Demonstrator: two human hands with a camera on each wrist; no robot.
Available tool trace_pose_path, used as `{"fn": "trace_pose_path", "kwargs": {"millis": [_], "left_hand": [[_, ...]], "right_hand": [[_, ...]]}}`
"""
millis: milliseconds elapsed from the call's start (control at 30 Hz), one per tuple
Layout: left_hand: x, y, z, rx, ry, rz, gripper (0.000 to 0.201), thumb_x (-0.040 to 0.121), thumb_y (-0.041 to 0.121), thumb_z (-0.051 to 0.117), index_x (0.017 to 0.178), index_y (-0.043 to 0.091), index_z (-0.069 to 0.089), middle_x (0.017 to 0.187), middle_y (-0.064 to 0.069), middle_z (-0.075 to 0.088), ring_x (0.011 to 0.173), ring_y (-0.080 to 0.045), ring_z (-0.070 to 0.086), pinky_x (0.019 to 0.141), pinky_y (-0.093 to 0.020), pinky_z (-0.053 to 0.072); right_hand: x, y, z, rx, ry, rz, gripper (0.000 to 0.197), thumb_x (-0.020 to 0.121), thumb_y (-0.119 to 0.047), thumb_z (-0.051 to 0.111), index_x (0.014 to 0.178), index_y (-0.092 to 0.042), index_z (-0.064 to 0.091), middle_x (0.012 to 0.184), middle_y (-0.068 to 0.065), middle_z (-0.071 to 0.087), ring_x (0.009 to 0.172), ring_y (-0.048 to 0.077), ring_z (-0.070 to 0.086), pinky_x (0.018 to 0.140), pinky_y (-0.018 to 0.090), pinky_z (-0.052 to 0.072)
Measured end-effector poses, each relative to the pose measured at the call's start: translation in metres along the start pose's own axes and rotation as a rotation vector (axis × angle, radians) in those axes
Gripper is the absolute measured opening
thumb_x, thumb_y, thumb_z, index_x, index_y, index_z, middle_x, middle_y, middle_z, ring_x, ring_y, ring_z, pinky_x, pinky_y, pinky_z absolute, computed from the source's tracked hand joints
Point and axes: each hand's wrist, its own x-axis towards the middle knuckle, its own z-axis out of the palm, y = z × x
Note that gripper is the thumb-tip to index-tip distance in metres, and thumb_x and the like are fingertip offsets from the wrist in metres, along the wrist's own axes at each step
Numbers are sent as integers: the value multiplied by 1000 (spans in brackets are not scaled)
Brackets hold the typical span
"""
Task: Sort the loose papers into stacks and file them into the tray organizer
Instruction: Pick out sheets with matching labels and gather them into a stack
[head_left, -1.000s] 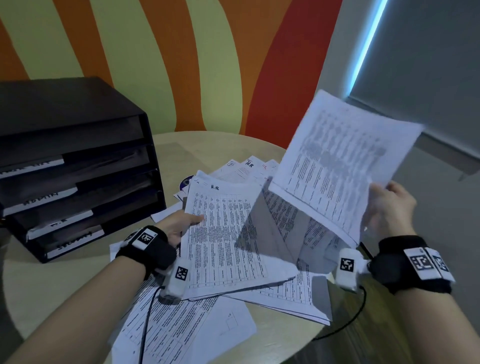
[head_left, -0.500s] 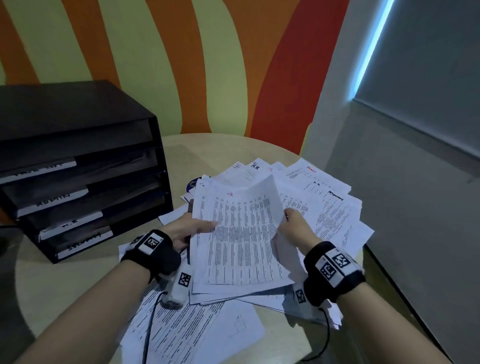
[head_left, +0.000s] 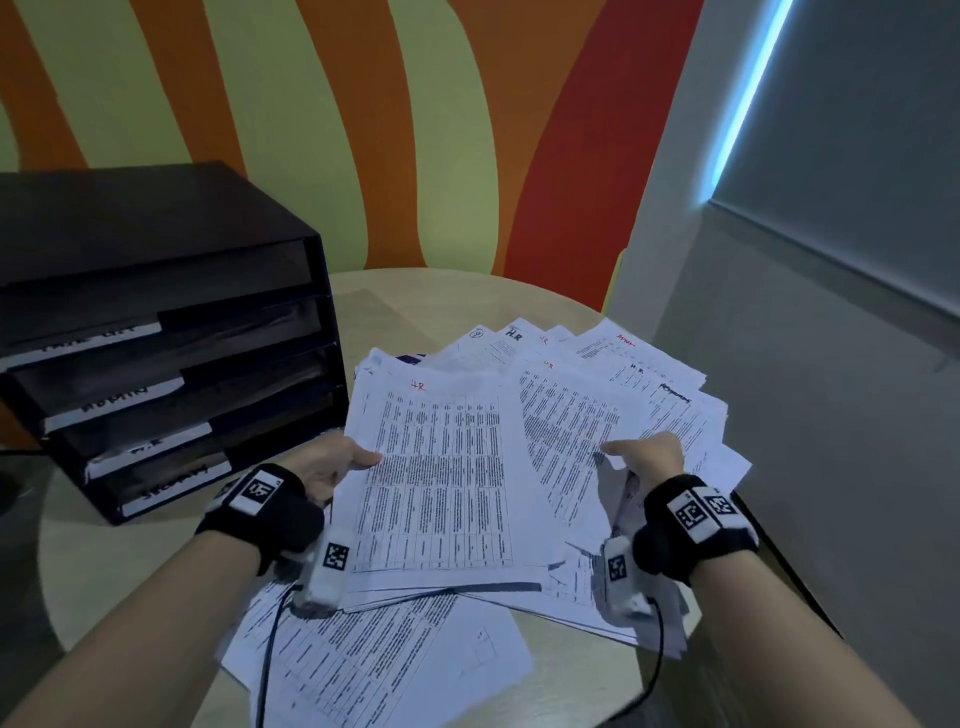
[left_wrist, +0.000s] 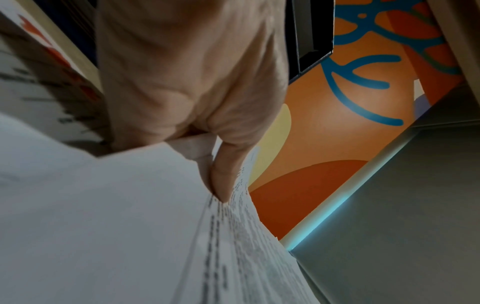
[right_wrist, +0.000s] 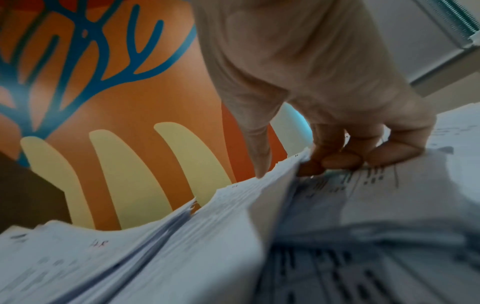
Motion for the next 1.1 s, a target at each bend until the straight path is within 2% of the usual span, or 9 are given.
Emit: {"fn": "trace_pose_path", "kwargs": {"millis": [200,367,533,667,767,867,900,1000,1100], "left_hand": [[-2,2,1,-12,7,-9,38,98,-8,44,132,4,53,129,-19,60,115,-37,57,95,-56,46],[-2,4,3,6,14,-14,37,98,-6,45,131,7,54,122,-15,62,104,-32,59,87,-52,48],[-6,4,4,8,20,-18,38,98,-7,45,133,7,54,127,-13,60,111,-31,56,84,-47,50],[-6,5,4,21,24,-11,40,97,-6,47,135,8,53,134,-11,58,115,-28,53,93,-48,47],[-10,6,5,13,17,-15,40,98,-6,46,134,9,53,133,-11,58,113,-28,54,87,-46,49],[-14,6,6,-4,6,-20,41,98,-7,45,135,9,53,129,-13,60,115,-31,56,87,-49,50],[-14,6,6,-9,10,-16,41,97,-7,45,134,9,53,128,-14,60,115,-32,56,90,-51,49],[-15,7,8,-11,1,-12,42,98,-7,45,135,9,52,132,-13,59,116,-32,55,94,-51,46],[-16,6,7,8,4,-3,41,98,-6,45,136,9,51,129,-8,58,112,-26,54,90,-44,46]], "right_hand": [[-4,0,-1,-127,100,-48,17,78,1,71,90,7,62,90,22,66,79,32,63,66,37,52],[-1,8,-21,-208,163,-81,13,75,1,71,85,6,64,82,20,66,72,30,62,60,32,49],[7,15,-47,-152,278,-63,6,78,1,58,75,0,53,79,22,62,68,33,59,59,35,45],[15,20,-62,-15,333,18,25,87,0,52,108,12,58,111,28,62,100,42,61,74,40,47],[14,22,-58,95,286,54,32,89,1,55,117,15,54,121,28,59,109,42,58,83,42,47],[9,24,-50,259,220,97,26,86,2,64,104,18,55,96,13,61,94,28,58,70,35,44],[9,25,-48,299,199,104,11,85,2,66,92,9,61,87,11,56,88,23,54,67,32,41],[11,22,-45,413,242,15,6,80,7,59,84,3,56,83,8,48,75,21,46,66,29,39],[9,10,-55,739,394,-75,31,78,16,51,68,-12,41,73,0,33,60,15,31,58,31,19]]}}
